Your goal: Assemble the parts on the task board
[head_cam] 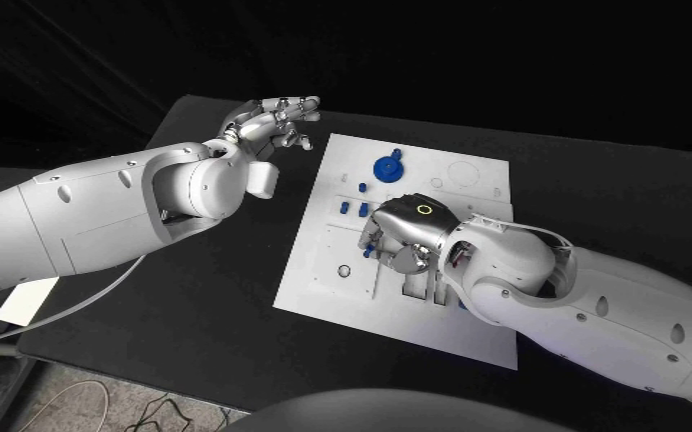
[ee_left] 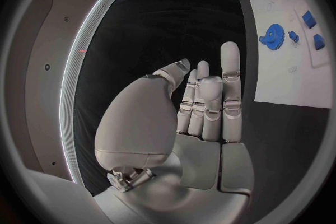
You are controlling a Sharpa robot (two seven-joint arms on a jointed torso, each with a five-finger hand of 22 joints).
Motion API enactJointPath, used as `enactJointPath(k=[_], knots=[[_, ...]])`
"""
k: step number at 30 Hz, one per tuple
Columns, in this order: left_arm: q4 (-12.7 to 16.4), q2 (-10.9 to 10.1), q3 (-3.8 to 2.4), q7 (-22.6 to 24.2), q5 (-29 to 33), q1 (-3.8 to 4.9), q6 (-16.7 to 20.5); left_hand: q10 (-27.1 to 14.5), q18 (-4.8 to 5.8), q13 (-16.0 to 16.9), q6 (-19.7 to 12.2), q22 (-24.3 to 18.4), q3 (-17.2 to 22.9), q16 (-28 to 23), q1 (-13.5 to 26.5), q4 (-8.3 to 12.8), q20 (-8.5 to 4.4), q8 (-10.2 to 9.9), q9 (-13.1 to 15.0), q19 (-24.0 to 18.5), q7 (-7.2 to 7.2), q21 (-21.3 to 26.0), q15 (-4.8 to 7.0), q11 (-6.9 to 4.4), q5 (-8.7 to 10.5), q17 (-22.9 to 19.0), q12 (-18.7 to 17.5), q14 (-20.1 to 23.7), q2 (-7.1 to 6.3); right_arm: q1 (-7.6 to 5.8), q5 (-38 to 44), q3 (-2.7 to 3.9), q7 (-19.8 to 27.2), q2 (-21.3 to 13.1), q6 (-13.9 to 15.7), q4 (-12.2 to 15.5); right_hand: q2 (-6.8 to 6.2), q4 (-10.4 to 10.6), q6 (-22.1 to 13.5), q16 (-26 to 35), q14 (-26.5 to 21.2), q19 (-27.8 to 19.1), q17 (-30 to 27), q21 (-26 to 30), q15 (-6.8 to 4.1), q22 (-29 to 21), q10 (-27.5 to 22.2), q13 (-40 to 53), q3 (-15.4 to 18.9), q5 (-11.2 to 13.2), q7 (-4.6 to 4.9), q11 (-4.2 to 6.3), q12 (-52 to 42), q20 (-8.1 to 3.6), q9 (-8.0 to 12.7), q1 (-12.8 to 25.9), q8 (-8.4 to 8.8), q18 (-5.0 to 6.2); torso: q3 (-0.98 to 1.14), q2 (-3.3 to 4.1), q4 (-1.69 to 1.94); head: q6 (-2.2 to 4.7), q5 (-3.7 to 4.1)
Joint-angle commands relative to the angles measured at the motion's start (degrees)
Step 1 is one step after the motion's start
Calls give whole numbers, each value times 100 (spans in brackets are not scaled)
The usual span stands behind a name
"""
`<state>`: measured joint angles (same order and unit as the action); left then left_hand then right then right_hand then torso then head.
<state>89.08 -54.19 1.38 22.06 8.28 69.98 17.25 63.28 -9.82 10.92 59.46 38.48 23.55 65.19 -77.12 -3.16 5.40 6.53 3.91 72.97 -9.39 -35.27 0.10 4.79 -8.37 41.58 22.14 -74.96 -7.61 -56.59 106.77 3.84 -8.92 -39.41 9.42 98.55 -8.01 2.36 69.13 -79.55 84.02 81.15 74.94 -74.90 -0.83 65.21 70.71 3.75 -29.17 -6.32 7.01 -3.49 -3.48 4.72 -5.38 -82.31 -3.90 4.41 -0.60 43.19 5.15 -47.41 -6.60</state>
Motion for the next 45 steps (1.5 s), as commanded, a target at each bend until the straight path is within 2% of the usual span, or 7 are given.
enactJointPath(k=[1, 10, 22, 26, 32, 37, 45], knots=[[10, 4, -3, 21, -47, 2, -82, -30, -57, 7, -44, -7, 6, -29, -57, 42, 12, 19, -3, 41, -5, 19, 0, -9, -18, -5, 19, 44, -8, 5, 118, -1, 22, 1, -81, -2, 60, -5, 18, -36, 346, 21, 116, -20, -41, -6, 20, 8, -35, -27, 9, -8, -17, -31, -5, -15, -12, 59, 0, -4, 0, -10, 0], [15, -5, -3, 20, -48, 2, -79, -30, -57, 7, -44, -7, 6, -29, -57, 42, 12, 19, -3, 41, -5, 19, 0, -9, -18, -5, 19, 44, -8, 6, 124, -4, 16, -5, -191, 29, 59, -18, 18, -36, 346, 20, 114, -18, -38, -10, 22, 8, -39, -36, 13, -11, -18, -31, -8, -3, -12, 59, -3, -2, -3, -12, 3], [29, -15, -3, 17, -51, 3, -70, -39, -57, 9, -49, -7, 6, -28, -58, 44, 13, 20, -4, 41, -7, 21, -2, -7, -19, -8, 26, 46, -7, 5, 265, -70, -203, 63, -340, -13, 13, -31, -39, -23, 338, 7, 88, -1, -15, -35, -47, -1, 4, 30, 27, -33, -3, -15, -7, 155, 14, 63, -9, 0, 8, -21, 25], [30, -22, -3, 16, -51, 3, -64, -43, -57, 10, -51, -8, 6, -28, -58, 46, 14, 21, -4, 41, -8, 22, -2, -6, -19, -9, 29, 46, -6, 4, 277, -77, -218, 68, -257, -30, -29, -30, -143, -13, 333, -1, 70, 9, 8, -50, -147, -10, 26, 22, 57, -66, 6, 3, 14, 240, 38, 65, -5, -1, 4, -23, 25], [30, -28, -3, 4, -51, 3, -51, -68, -56, 12, -71, -9, 4, -31, -55, 49, 16, 17, -6, 42, -15, 25, -6, 1, -18, -21, 39, 51, -10, 3, 240, -81, -179, 68, -77, -51, -139, -65, -616, 145, 273, -109, -147, 175, 163, -290, -988, -29, 69, 24, 206, -246, 0, 141, 133, 368, 46, 107, -7, -5, 1, -15, 24], [25, -27, -3, -5, -51, 3, -52, -80, -56, 13, -79, -10, 3, -33, -53, 49, 18, 15, -7, 42, -18, 27, -9, 4, -18, -28, 42, 54, -12, 3, 218, -82, -128, 61, 73, -45, -156, -116, -912, 198, 255, -152, -223, 246, 180, -389, -1248, -20, 180, 28, 119, -273, -22, 176, 169, 383, 46, 131, 1, -3, -2, -11, 27], [16, -29, -3, -3, -51, 3, -49, -110, -53, 20, -99, -12, -15, -29, -13, 27, 25, 17, -8, 42, -27, 33, -19, 15, -6, -33, 63, 58, -11, 4, 205, -81, -70, -33, 416, 42, -147, -111, -953, 243, 241, -172, -284, 284, 186, -443, -1271, -11, 259, 21, 75, -280, -52, 179, 161, 417, 35, 141, 3, -5, -6, -1, 49]])
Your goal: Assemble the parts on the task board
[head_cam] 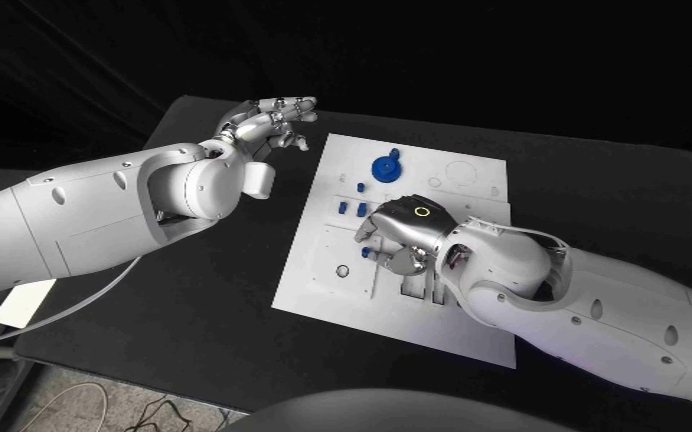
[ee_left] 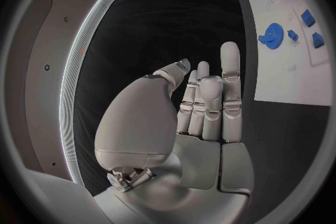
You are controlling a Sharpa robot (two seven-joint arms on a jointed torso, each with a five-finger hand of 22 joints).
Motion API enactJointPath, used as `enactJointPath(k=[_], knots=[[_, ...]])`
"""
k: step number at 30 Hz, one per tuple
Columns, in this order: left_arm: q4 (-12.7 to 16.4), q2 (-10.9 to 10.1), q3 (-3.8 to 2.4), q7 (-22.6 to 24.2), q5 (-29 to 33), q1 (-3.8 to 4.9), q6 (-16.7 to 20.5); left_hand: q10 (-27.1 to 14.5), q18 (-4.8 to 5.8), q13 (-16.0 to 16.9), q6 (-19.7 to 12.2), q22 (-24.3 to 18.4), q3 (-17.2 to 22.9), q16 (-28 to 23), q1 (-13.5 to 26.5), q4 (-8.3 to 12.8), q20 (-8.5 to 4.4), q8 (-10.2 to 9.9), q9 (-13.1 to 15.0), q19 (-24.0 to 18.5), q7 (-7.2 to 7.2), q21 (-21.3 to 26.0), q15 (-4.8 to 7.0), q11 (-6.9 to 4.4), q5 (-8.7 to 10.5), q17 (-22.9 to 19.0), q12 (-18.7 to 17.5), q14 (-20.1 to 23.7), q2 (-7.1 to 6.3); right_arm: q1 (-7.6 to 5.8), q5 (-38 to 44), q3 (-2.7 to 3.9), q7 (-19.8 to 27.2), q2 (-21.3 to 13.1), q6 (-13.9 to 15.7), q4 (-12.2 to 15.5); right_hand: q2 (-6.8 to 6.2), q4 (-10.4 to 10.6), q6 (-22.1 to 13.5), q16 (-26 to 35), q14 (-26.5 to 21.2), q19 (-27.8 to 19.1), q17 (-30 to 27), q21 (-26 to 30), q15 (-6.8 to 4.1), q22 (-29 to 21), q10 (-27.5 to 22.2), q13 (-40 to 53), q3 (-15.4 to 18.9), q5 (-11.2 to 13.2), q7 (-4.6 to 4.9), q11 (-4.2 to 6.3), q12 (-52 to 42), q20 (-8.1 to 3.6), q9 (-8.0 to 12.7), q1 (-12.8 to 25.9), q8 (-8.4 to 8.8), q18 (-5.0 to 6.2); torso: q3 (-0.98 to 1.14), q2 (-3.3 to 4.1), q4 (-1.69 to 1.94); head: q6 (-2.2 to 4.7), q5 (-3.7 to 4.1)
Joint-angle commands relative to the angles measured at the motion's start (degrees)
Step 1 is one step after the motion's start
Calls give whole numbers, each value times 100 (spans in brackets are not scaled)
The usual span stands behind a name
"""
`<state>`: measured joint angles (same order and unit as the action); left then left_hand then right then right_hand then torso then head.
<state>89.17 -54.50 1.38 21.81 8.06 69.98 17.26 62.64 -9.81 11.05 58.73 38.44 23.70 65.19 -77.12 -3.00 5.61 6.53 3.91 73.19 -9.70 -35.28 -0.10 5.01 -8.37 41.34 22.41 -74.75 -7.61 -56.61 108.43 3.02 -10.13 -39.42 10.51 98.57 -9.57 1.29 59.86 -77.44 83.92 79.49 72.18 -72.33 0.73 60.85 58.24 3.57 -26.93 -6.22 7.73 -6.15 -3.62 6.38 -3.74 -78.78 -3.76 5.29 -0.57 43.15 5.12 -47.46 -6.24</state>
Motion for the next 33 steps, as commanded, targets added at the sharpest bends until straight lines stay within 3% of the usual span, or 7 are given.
enactJointPath(k=[1, 5, 9, 14, 17, 25, 33], knots=[[6, 1, -3, 22, -29, 3, -52, -46, -54, 7, -26, -8, -30, -29, -13, 12, 4, 17, -8, 21, 4, 33, 1, -7, -6, -10, 36, 38, -11, 6, 31, 1, 58, -63, 358, 69, 15, -3, -27, 34, 250, -7, -11, 30, 29, -11, -14, 9, 42, 5, -1, -11, -47, 14, -5, 67, 19, 54, -2, 1, 0, 9, 20], [4, -6, -3, 24, -29, 2, -55, -54, -54, 9, -30, -9, -35, -27, -6, 9, 6, 18, -8, 21, 4, 35, -1, -6, -2, -10, 43, 38, -12, 7, -45, 31, 86, -301, 539, 275, 33, -4, -16, 46, 249, -7, -30, 39, 14, -24, 73, 17, 72, -22, -2, 10, -101, 6, -12, 74, 11, 58, 4, 1, 1, 24, 44], [11, -16, -3, 48, -29, 2, -30, -55, -54, 9, -31, -9, -34, -24, -7, 10, 6, 19, -7, 21, 4, 35, -1, -6, -2, -5, 45, 37, -11, -42, -204, 129, 63, -716, 612, 553, -4, -20, -47, 55, 249, -2, -45, 42, 0, -27, 133, 14, 119, -3, -35, 24, -134, 0, -9, 80, 22, 57, -10, -6, -10, 87, 130], [13, -25, -3, 64, -29, 3, -17, -56, -54, 10, -31, -9, -34, -22, -7, 10, 6, 19, -7, 21, 4, 36, -1, -6, -2, -2, 46, 35, -10, -352, -432, 186, -37, -1231, 517, 682, -83, 9, -81, 63, 250, 3, -62, 52, 1, -36, 89, 5, 308, 51, -52, 24, -120, 0, -10, 147, 17, 56, -2, -14, -52, 220, 331], [18, -24, -3, 71, -29, 3, -26, -56, -54, 10, -31, -9, -34, -22, -7, 10, 6, 19, -7, 21, 4, 36, -1, -6, -2, -2, 46, 35, -10, -511, -445, 200, -141, -1513, 410, 725, -114, 86, -133, 89, 244, -4, -102, 81, 10, -72, 1, 10, 726, 20, -105, 14, -104, 11, -11, 150, 16, 61, -3, -23, -73, 281, 460], [3, -26, -2, 73, -29, 2, -31, -59, -55, 13, -31, -10, -31, -18, -15, 15, 7, 23, -6, 22, 8, 37, -1, -9, -1, 2, 56, 34, -5, -648, -380, 208, -313, -1866, 0, 713, -60, 627, -269, 115, 242, -14, -155, 138, 25, -140, -140, 11, 2093, 17, -186, -16, -136, 44, -10, -262, 9, 65, 33, -18, -129, 333, 566], [-9, -8, -2, 72, -29, 2, -48, -60, -55, 14, -30, -10, -31, -19, -16, 16, 7, 24, -6, 22, 8, 37, 0, -9, 0, -1, 59, 35, -4, -659, -349, 207, -374, -1888, -567, 707, -103, 1166, -277, 120, 240, -3, -177, 145, 20, -149, -85, 15, 2597, 119, -190, 8, -226, 28, -14, -516, 14, 67, 15, -16, -98, 321, 590]])
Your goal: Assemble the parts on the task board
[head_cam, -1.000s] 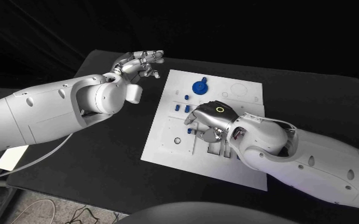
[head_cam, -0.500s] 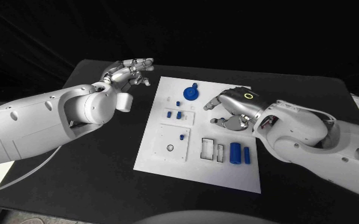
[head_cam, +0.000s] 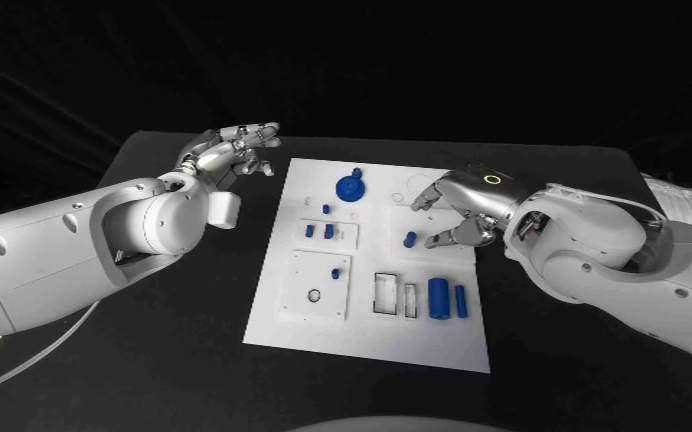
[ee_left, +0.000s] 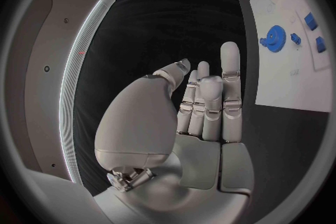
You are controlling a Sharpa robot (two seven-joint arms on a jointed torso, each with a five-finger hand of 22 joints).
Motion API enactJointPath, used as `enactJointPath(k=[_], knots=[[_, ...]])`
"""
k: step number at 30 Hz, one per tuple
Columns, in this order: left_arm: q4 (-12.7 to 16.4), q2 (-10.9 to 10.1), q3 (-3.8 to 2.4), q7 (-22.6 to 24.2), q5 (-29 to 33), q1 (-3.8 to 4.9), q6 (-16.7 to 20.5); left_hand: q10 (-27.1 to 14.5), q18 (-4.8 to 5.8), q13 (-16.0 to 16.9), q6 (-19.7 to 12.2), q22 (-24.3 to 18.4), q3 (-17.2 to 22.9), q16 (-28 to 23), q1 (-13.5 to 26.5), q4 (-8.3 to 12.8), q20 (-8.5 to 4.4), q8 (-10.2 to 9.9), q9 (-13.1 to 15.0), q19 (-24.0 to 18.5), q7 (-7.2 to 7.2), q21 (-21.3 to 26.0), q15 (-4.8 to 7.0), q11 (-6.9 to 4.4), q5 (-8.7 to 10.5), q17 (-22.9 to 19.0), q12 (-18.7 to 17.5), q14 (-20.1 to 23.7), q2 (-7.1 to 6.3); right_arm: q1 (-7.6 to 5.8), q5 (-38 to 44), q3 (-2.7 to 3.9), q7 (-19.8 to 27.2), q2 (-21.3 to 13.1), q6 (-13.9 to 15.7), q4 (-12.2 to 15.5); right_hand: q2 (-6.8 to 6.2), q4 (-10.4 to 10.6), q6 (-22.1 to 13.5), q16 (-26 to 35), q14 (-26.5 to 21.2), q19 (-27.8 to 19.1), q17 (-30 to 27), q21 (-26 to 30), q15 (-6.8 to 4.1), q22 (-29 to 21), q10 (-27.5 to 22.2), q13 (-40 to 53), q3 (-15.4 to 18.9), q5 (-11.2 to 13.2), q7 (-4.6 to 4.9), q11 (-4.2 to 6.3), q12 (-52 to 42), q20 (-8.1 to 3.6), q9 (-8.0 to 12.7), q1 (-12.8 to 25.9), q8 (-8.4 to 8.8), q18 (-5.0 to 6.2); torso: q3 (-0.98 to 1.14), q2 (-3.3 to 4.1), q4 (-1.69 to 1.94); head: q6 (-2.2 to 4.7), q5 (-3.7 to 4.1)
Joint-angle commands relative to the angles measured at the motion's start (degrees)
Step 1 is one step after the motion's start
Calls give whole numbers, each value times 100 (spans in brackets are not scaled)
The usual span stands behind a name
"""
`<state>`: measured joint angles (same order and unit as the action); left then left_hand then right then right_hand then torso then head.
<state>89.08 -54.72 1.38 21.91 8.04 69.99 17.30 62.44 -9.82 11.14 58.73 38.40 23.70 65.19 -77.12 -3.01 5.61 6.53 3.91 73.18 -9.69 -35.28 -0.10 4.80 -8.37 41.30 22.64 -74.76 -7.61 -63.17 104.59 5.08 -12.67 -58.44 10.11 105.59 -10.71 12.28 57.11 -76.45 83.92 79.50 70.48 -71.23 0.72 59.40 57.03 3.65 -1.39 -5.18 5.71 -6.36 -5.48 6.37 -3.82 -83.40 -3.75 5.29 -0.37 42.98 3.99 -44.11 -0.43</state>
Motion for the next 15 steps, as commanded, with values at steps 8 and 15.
enactJointPath(k=[8, 15], knots=[[-12, 10, -3, 63, -27, 1, -59, -41, -55, 5, -30, -6, -31, -18, -15, 16, 7, 25, -6, 22, 8, 38, -1, 11, 0, 3, 38, 35, -4, 41, 73, -10, -95, 182, -641, -75, 59, 196, -124, 27, 238, 7, -20, 33, 13, -3, 20, 2, 96, -20, -20, 31, -44, 24, 9, -196, 27, 65, -13, 5, 13, -37, -7], [-16, 4, -3, 59, -27, 1, -64, -42, -55, 7, -30, -6, -32, -17, -15, 16, 8, 27, -5, 23, 8, 38, -1, 11, 1, 4, 41, 35, -3, 96, 115, -15, -72, 316, -650, -145, 290, 144, -59, 34, 243, 39, -44, 10, -30, 25, 253, 11, -50, 10, -11, 90, -136, -4, -7, -346, 1, 60, -18, -5, 11, -61, -29]])
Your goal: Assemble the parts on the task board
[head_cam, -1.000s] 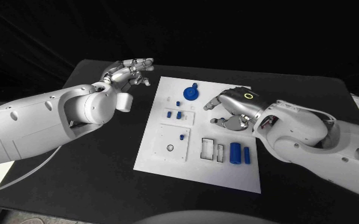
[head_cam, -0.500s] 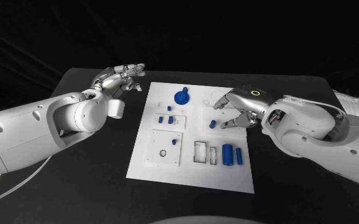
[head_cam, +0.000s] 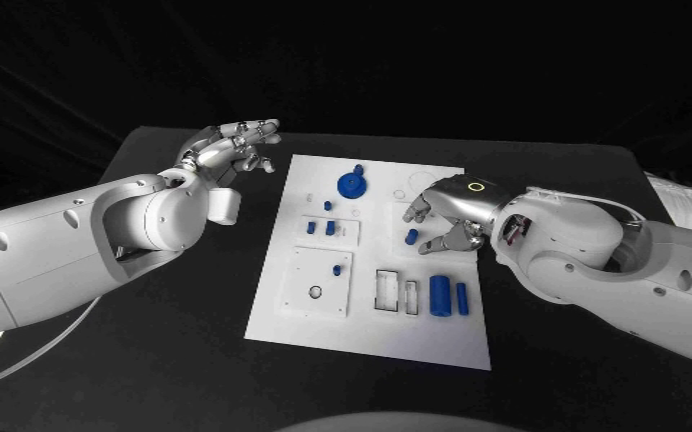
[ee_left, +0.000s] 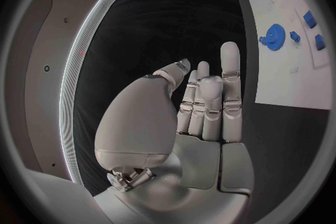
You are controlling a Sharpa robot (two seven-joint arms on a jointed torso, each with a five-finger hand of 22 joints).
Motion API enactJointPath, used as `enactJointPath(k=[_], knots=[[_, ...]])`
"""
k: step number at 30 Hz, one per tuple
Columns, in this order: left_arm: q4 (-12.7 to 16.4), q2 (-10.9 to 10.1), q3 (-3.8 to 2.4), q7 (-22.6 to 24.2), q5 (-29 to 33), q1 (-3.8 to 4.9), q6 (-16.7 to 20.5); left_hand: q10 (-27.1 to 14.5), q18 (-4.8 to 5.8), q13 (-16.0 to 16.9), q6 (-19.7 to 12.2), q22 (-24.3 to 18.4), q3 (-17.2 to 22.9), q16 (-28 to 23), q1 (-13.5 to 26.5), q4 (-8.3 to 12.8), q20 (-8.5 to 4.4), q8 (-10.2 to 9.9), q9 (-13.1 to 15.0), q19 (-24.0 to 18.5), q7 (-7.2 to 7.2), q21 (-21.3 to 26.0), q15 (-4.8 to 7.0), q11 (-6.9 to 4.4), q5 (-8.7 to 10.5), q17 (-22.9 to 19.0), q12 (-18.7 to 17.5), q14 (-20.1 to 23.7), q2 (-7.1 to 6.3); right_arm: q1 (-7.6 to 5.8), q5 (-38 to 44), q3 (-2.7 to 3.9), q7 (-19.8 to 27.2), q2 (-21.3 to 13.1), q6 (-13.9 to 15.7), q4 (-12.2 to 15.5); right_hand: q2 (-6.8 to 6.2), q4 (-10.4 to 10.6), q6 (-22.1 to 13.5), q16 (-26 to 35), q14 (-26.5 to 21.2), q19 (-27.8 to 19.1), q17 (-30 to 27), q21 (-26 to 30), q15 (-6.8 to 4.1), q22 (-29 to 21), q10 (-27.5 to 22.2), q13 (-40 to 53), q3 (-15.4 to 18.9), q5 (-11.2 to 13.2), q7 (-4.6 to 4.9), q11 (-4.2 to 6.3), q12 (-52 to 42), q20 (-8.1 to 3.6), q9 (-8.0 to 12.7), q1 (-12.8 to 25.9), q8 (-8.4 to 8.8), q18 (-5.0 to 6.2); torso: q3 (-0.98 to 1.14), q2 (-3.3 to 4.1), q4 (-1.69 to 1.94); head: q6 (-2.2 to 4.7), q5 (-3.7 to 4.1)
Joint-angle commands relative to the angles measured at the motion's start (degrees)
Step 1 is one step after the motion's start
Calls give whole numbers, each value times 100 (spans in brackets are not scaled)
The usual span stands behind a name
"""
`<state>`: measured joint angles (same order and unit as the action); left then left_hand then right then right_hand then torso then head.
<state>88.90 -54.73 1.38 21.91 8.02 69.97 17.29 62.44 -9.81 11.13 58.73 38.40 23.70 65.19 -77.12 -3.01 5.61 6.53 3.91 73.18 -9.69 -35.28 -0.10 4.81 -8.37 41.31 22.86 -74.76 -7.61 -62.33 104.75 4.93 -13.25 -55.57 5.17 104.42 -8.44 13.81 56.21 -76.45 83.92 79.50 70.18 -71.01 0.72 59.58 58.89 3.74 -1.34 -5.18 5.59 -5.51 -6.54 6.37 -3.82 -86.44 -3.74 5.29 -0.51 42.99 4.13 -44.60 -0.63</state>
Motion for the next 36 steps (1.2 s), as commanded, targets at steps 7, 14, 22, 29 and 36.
enactJointPath(k=[7, 14, 22, 29, 36], knots=[[-2, 7, -3, 53, -25, 3, -72, -42, -56, 7, -30, -7, -32, -17, -15, 16, 8, 27, -5, 23, 7, 38, -1, 10, 1, 3, 20, 35, -3, 48, 145, -4, -25, 122, -214, -92, 221, -126, 106, 33, 246, 51, -26, -14, -56, 9, 205, -6, -222, 17, 12, 33, -44, -30, -10, -144, -2, 58, 4, -5, -14, -29, -34], [-6, 8, -3, 49, -25, 3, -79, -42, -56, 7, -30, -7, -32, -17, -15, 16, 8, 27, -5, 23, 7, 38, -1, 10, 1, 3, 20, 35, -3, 80, 196, -5, -38, 176, -200, -111, 347, -197, 258, 23, 250, 64, -22, -19, -94, 17, 415, -3, -434, 117, 45, 72, -46, -59, -16, -197, -15, 55, 8, -2, -11, -38, -36], [-8, 9, -3, 45, -25, 2, -85, -42, -56, 7, -30, -7, -32, -17, -15, 16, 8, 27, -5, 23, 7, 38, -1, 10, 1, 3, 20, 35, -3, 91, 221, -6, -38, 218, -164, -123, 447, -200, 515, -2, 259, 88, -1, -42, -145, 52, 669, -3, -749, 202, 123, 136, 2, -107, -36, -229, -56, 49, 5, -1, -7, -55, -30], [-7, 7, -3, 39, -25, 2, -90, -42, -56, 7, -30, -7, -32, -17, -15, 16, 8, 27, -5, 23, 7, 38, -1, 10, 1, 3, 20, 35, -3, 108, 227, -6, -24, 258, -104, -127, 483, -183, 761, -34, 269, 109, 32, -65, -176, 85, 875, 1, -995, 206, 137, 171, 48, -142, -62, -220, -106, 42, 3, -4, -8, -61, -32], [-2, -2, -3, 32, -26, 2, -88, -42, -56, 7, -30, -7, -32, -17, -15, 16, 8, 27, -5, 23, 7, 38, -1, 10, 1, 3, 20, 35, -3, 119, 425, -5, -167, 276, -26, -144, 576, -308, 1041, -87, 284, 139, 92, -107, -240, 144, 1166, 15, -1393, 225, 92, 240, 90, -207, -112, -340, -170, 33, 0, -5, -3, -86, -22]])
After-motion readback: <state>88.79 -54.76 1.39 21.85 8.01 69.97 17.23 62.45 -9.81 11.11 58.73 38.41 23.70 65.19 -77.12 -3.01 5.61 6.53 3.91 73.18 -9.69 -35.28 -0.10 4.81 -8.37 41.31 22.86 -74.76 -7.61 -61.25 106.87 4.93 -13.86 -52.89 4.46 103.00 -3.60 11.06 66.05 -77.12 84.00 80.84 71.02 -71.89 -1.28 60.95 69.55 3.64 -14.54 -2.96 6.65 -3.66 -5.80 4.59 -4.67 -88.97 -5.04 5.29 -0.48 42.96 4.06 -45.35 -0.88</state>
